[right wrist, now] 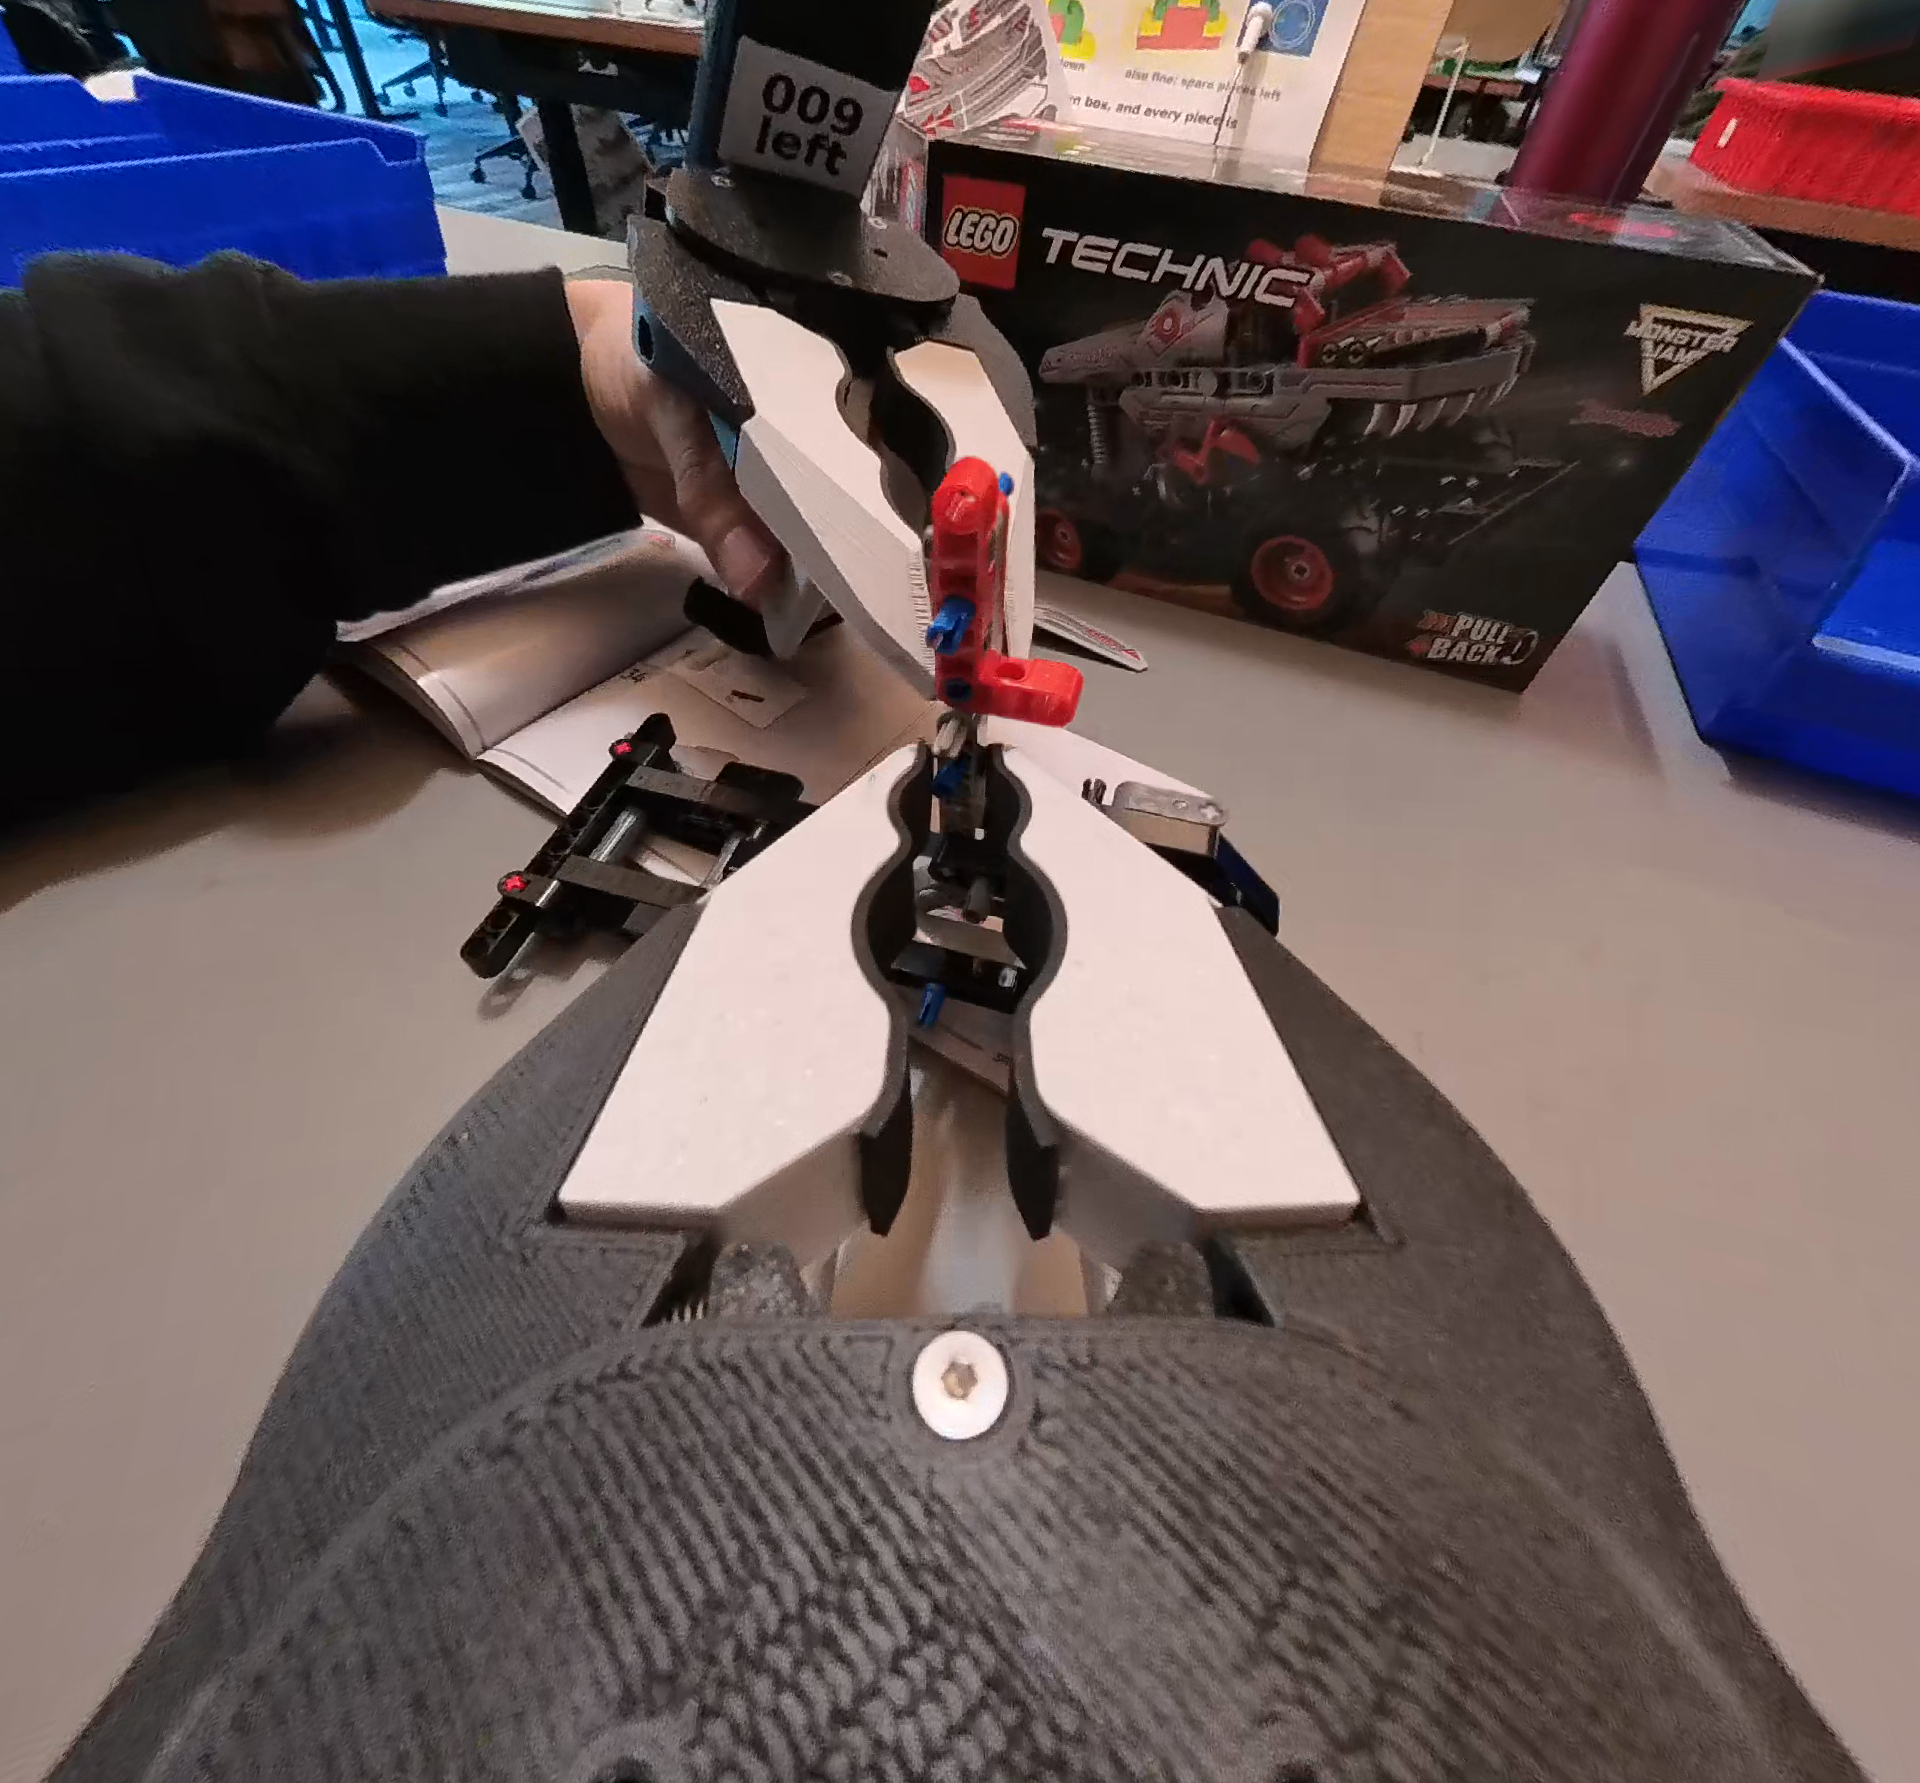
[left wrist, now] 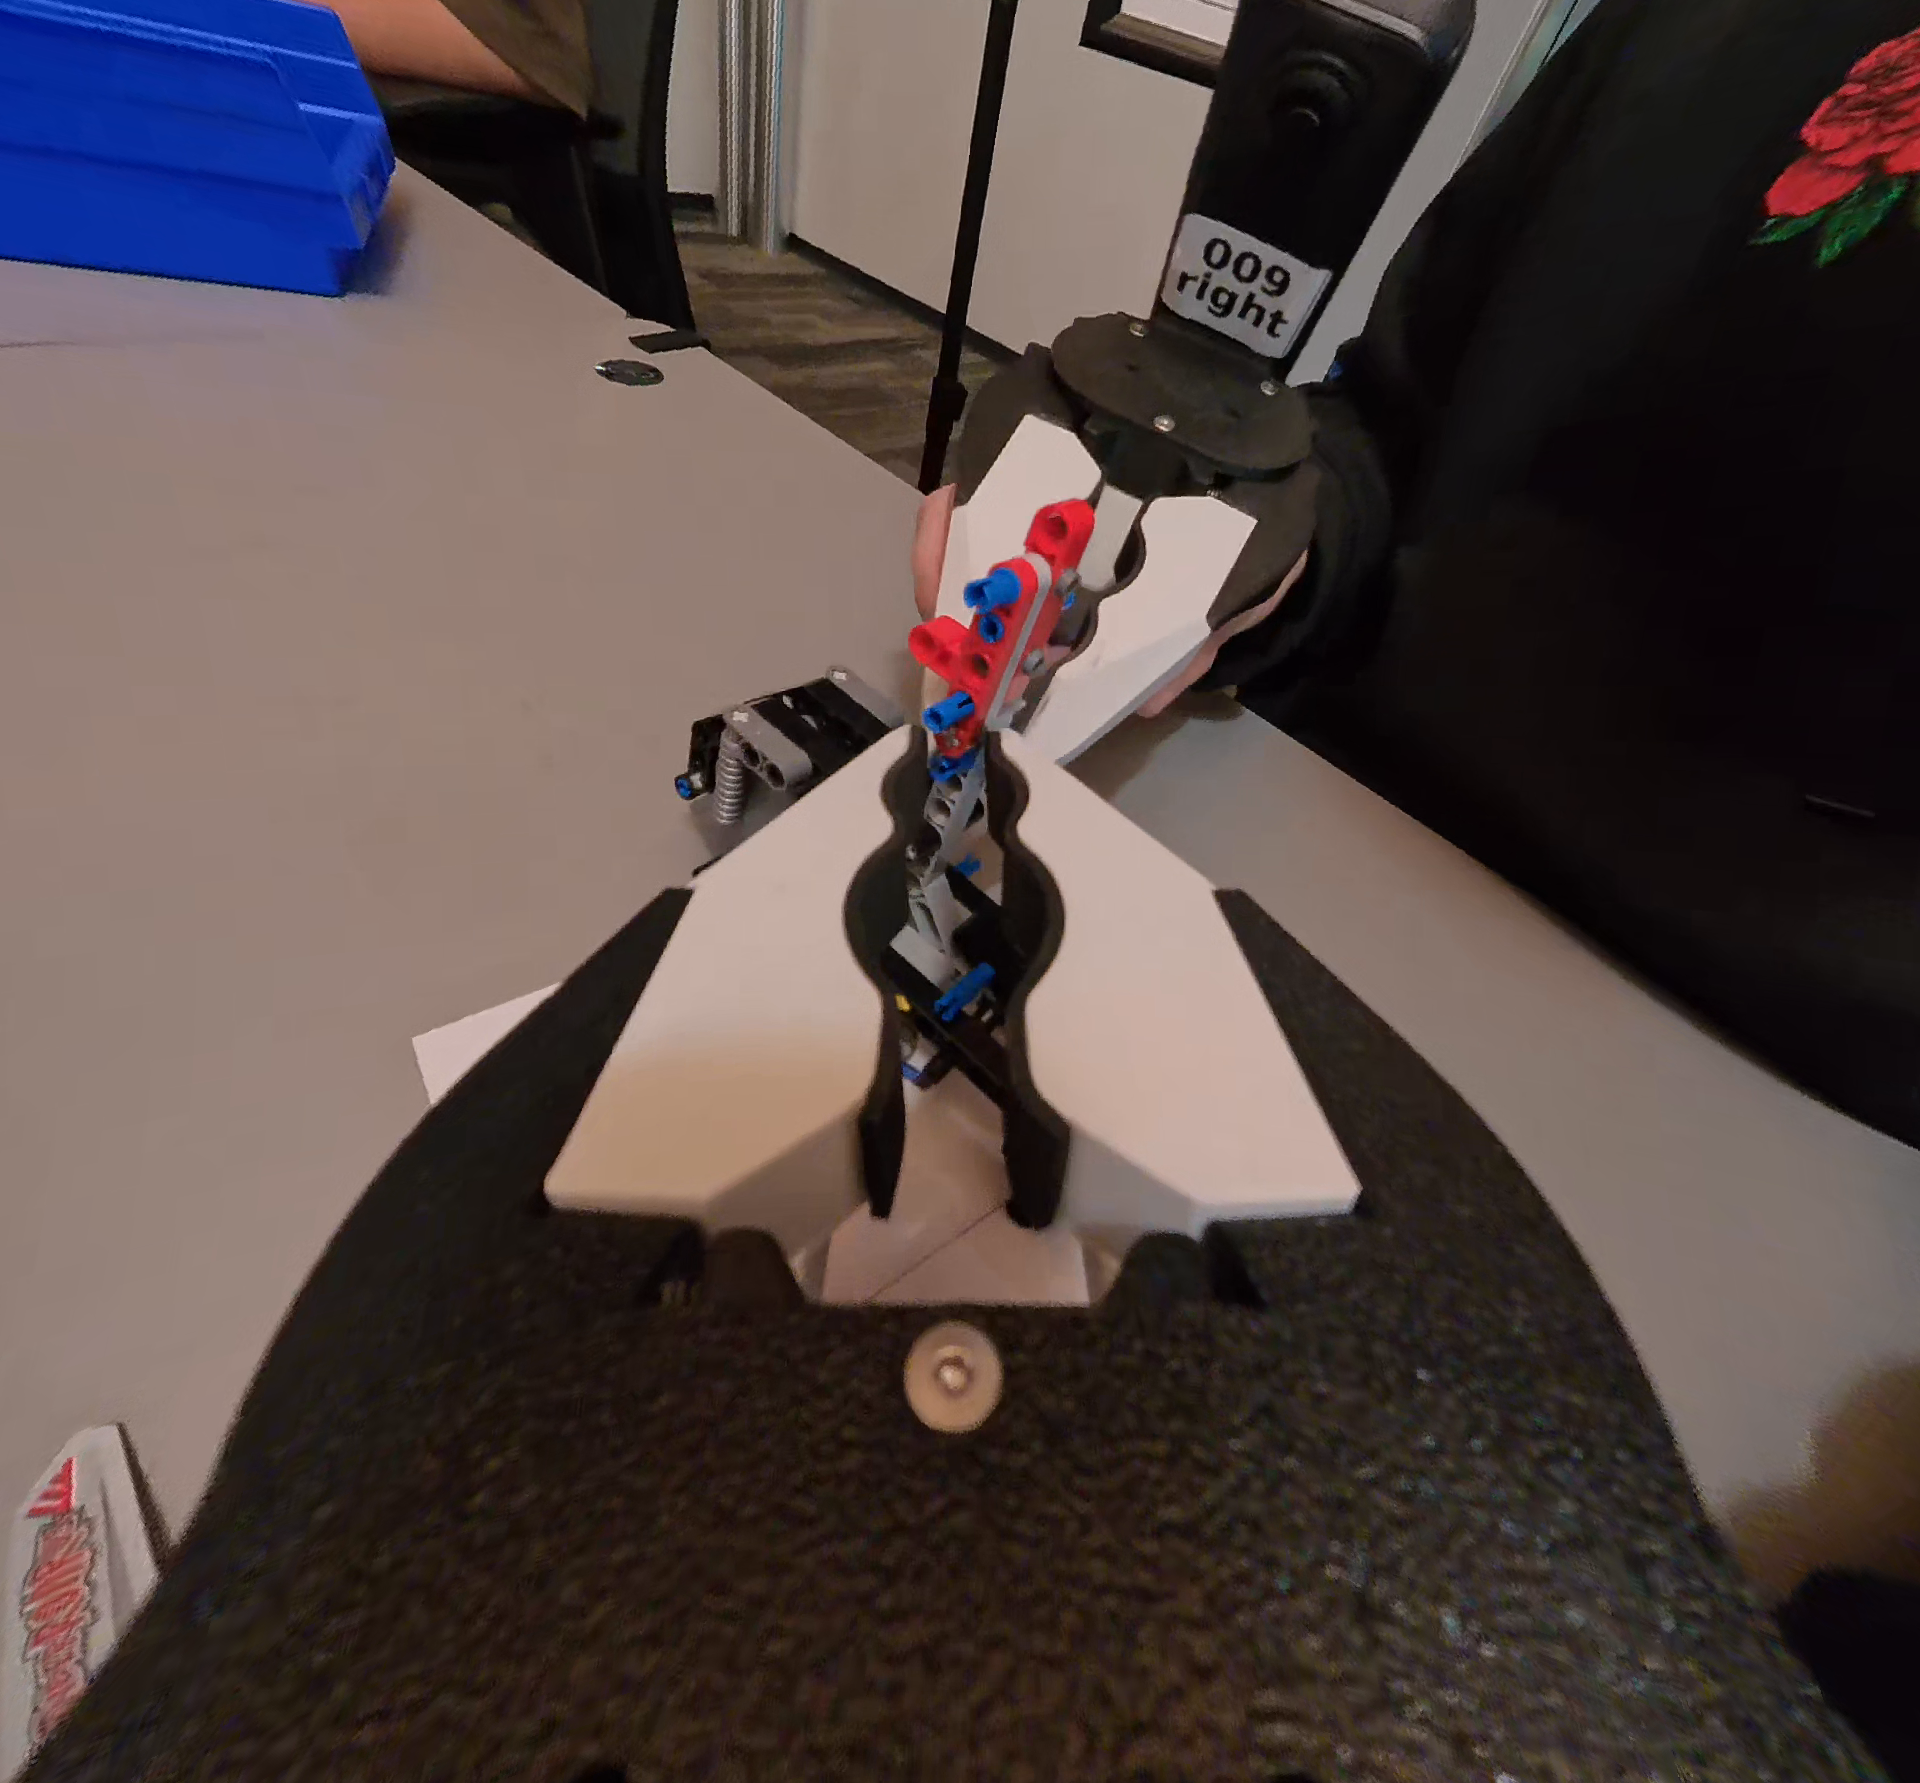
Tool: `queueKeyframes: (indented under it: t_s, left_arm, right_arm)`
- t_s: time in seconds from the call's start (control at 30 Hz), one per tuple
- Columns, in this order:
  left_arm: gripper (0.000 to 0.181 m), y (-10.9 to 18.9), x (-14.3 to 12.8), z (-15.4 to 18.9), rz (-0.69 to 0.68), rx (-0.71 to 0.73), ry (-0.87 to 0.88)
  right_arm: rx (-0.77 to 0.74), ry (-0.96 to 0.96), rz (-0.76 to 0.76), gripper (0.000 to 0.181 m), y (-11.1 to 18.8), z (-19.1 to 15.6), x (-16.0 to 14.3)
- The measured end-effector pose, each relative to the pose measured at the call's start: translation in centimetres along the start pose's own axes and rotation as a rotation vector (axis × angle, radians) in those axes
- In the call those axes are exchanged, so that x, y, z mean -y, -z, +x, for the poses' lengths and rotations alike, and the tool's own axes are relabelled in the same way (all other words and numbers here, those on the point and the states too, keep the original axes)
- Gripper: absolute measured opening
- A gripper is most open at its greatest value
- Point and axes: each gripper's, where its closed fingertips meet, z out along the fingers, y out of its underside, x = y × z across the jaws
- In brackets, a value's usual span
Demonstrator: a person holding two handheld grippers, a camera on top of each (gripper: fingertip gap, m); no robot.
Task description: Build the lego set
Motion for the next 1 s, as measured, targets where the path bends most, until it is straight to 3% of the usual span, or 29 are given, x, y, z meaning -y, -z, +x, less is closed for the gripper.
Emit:
queueKeyframes:
  t_s: [0.43, 0.7, 1.0]
  left_arm:
    - [0.004, -0.6, 0.5, 0.4, 0.09, -0.01, 0.006]
    - [0.019, -1.1, 0.3, 0.3, 0.08, -0.039, 0.046]
    - [0.005, -1.5, 0.2, 0.3, 0.06, -0.025, -0.005]
  right_arm:
    - [0.085, -0.003, 0.023, 0.005, 1.0, 0.3, -0.2]
    - [0.133, -0.018, 0.024, 0.005, 1.2, 0.4, -0.2]
    - [0.154, -0.015, 0.024, 0.005, 1.3, 0.5, -0.3]
